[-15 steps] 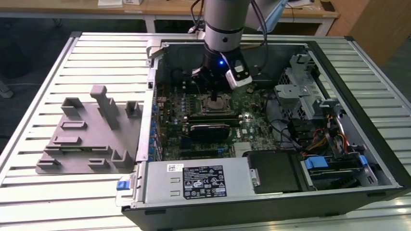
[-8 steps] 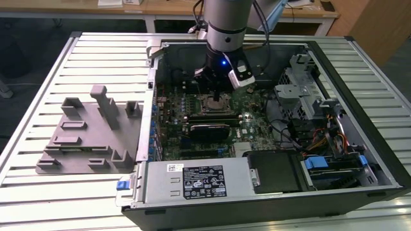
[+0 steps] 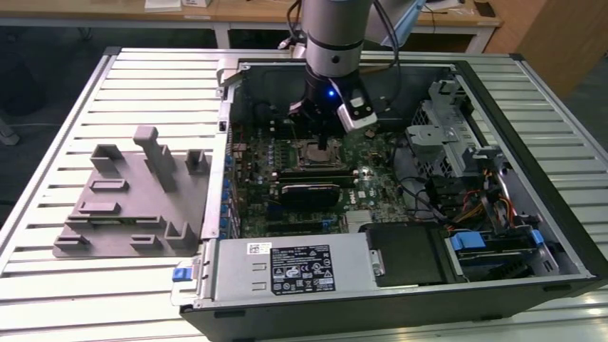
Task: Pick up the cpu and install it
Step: 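Close the cpu cover, then install the first cpu locking lever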
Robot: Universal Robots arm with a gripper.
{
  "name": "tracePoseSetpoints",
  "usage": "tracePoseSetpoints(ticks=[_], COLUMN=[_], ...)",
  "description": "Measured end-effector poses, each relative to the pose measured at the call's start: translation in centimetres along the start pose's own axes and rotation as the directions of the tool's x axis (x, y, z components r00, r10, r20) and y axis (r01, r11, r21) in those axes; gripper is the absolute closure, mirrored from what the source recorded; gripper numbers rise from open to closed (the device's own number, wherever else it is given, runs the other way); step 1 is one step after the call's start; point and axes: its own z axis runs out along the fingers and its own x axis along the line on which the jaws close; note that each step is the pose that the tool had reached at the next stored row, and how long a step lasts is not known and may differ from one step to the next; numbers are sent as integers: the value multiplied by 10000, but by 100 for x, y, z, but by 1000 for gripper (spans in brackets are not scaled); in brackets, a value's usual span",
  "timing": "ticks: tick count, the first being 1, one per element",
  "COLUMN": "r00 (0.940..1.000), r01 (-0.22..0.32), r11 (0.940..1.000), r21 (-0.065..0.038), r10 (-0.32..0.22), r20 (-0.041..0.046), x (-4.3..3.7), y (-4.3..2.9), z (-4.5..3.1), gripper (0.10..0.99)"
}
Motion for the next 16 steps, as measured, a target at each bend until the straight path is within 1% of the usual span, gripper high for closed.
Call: tracePoseSetpoints(ticks=[3, 16], r00=[9994, 9992], r01=[-358, -395], r11=[9994, 9992], r21=[6, 5], r10=[358, 395], r20=[10, 13], x=[0, 3], y=[0, 0], z=[4, 5], gripper=[980, 980])
